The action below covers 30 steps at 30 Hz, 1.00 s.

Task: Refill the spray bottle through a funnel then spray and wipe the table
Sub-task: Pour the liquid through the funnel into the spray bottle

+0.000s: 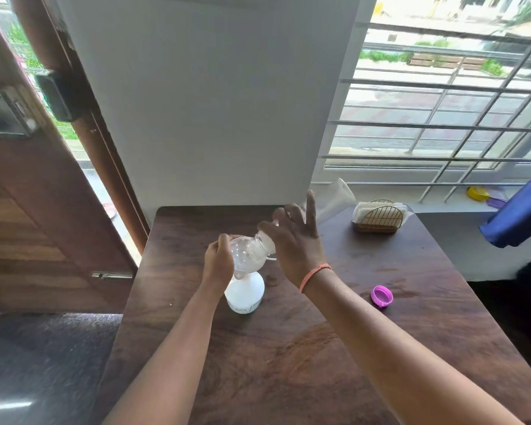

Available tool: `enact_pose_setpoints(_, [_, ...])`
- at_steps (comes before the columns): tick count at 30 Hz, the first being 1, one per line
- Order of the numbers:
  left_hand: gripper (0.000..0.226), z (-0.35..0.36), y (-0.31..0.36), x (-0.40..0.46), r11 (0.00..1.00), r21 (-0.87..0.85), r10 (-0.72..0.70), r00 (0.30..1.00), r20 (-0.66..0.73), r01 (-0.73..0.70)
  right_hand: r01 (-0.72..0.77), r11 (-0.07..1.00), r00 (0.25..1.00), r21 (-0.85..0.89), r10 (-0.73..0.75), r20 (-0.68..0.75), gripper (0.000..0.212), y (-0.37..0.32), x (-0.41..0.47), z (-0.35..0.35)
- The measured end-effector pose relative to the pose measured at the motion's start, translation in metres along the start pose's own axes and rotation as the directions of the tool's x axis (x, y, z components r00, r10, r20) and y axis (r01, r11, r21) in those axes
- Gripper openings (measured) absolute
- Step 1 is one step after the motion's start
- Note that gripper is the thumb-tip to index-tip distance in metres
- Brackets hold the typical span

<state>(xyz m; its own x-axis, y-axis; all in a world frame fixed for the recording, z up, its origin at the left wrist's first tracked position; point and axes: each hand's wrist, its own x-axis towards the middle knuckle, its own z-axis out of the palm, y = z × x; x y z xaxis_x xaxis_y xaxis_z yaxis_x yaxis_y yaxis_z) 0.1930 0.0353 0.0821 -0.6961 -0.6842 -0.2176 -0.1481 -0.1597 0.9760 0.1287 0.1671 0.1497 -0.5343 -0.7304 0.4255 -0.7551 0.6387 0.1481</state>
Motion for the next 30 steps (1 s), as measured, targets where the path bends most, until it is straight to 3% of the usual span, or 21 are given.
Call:
enact_pose_setpoints(11, [0.038,0.002,0.005,-0.003,1.000,-0.024,-0.018,0.998,-0.059,0.017,0.166,0.985,0.951,-0.034,-0.169,-0.257,0.039,0.005,0.000,0.014])
enact_pose_setpoints(18, [0.039,0.003,0.008,-0.005,1.000,0.000,0.016,0.998,-0.063,-0.016,0.137,0.990,0.899,-0.027,-0.136,-0.416,0.032,0.007,0.015,0.008])
enact_pose_setpoints(22, [0.039,0.002,0.008,-0.005,1.000,0.001,0.004,0.999,-0.049,-0.004,0.220,0.974,0.904,-0.055,-0.225,-0.363,0.030,0.007,0.014,0.017])
enact_pose_setpoints(26, [0.037,0.000,0.007,-0.004,1.000,0.018,0.002,1.000,-0.031,-0.001,0.128,0.991,0.944,0.049,-0.107,-0.312,0.038,0.012,0.012,0.018])
enact_pose_setpoints(30, [0.043,0.002,0.009,-0.005,1.000,0.013,0.016,0.999,-0.038,-0.015,0.152,0.988,0.960,0.032,-0.140,-0.241,0.040,0.015,0.011,0.022])
